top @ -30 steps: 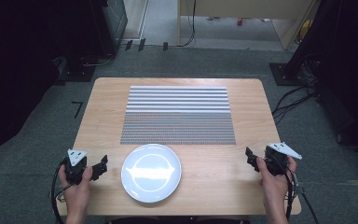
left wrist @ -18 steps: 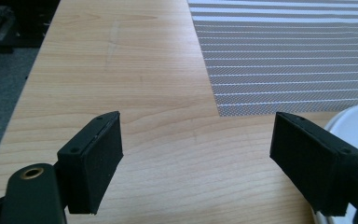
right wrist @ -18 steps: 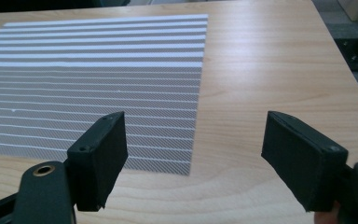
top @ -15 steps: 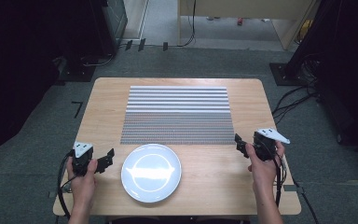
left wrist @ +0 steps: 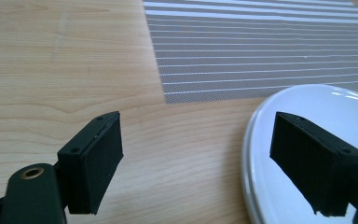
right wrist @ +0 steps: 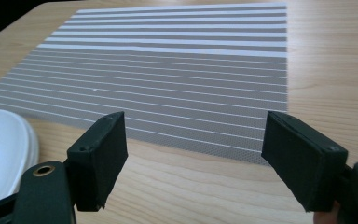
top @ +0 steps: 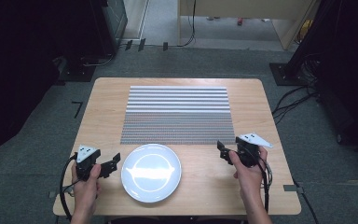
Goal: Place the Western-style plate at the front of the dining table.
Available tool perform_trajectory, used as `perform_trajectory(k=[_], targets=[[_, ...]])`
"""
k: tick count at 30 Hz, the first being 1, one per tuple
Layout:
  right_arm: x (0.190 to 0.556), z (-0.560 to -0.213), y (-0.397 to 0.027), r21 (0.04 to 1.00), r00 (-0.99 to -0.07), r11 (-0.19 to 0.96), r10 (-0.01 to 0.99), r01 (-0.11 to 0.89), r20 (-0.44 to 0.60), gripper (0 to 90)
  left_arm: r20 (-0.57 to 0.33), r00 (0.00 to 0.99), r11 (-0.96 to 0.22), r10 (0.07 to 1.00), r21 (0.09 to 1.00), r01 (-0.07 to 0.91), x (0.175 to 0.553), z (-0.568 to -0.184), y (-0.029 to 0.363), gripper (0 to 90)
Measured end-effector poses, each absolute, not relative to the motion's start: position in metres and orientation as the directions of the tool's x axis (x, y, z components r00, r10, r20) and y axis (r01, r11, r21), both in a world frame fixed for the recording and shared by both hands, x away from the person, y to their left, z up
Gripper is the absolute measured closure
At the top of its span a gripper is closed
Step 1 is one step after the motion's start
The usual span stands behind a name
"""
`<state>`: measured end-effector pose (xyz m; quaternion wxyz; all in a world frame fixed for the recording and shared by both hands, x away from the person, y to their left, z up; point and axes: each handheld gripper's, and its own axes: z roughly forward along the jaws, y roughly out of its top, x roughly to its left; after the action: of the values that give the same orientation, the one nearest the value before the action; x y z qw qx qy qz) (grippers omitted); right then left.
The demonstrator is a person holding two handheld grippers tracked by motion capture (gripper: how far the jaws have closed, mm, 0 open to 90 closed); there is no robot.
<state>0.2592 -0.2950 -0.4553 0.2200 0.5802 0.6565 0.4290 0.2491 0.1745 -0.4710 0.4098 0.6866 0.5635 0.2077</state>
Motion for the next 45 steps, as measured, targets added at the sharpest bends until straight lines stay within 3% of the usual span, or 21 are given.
perform_trajectory(k=[12, 23, 28, 33, 37, 40, 45], targets=[[0.254, -0.455, -0.258, 0.815, -0.303, 0.0, 0.928, 0.579, 0.216, 22.1, -0.21, 0.329, -0.037, 0.92, 0.792, 0.609, 0.244, -0.468, 0.158, 18.2], [0.251, -0.461, -0.228, 0.797, -0.302, -0.007, 0.924, 0.604, 0.236, 32.4, -0.239, 0.377, -0.047, 0.895, 0.789, 0.612, 0.241, -0.47, 0.15, 41.0], [0.248, -0.464, -0.216, 0.797, -0.348, 0.004, 0.901, 0.604, 0.259, 52.6, -0.258, 0.388, -0.045, 0.885, 0.782, 0.622, 0.238, -0.471, 0.151, 52.9], [0.243, -0.466, -0.202, 0.815, -0.408, -0.019, 0.859, 0.579, 0.309, 62.4, -0.241, 0.392, -0.065, 0.888, 0.777, 0.626, 0.234, -0.473, 0.154, 60.9], [0.242, -0.471, -0.192, 0.77, -0.422, -0.035, 0.82, 0.636, 0.386, 66.3, -0.264, 0.403, -0.064, 0.876, 0.766, 0.64, 0.231, -0.474, 0.155, 67.3], [0.243, -0.479, -0.185, 0.737, -0.403, -0.049, 0.812, 0.674, 0.422, 67.6, -0.257, 0.419, -0.08, 0.87, 0.767, 0.636, 0.227, -0.475, 0.154, 77.4], [0.239, -0.49, -0.178, 0.718, -0.403, -0.074, 0.786, 0.692, 0.469, 69.5, -0.259, 0.417, -0.084, 0.871, 0.758, 0.647, 0.226, -0.476, 0.157, 81.3]])
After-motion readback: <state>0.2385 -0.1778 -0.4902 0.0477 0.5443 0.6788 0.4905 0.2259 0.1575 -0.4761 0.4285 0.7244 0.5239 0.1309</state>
